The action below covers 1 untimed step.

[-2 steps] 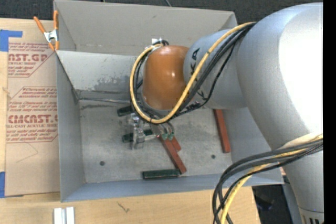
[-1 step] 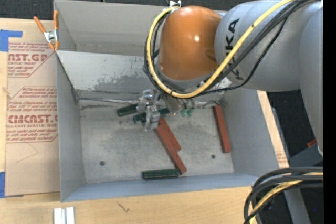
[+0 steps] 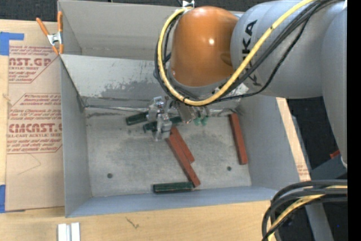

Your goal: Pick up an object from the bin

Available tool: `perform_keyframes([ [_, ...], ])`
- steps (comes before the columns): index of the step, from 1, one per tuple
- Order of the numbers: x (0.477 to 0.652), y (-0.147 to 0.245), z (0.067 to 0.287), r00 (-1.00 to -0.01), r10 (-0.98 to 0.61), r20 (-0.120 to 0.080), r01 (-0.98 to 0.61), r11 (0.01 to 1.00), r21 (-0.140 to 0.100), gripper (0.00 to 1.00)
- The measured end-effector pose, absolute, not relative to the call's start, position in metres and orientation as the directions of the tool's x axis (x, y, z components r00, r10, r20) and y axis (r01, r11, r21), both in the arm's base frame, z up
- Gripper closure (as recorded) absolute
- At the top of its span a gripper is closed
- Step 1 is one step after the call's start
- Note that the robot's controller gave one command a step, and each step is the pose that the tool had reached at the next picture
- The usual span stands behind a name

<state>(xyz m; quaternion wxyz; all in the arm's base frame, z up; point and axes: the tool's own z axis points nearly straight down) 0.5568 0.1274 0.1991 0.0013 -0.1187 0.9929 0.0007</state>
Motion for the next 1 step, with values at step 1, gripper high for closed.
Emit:
perform_keyframes([
  [1, 0.5488, 0.1110, 0.3077, -0.810, -0.587, -0.007, -0.587, 0.810, -0.002, 1.00],
])
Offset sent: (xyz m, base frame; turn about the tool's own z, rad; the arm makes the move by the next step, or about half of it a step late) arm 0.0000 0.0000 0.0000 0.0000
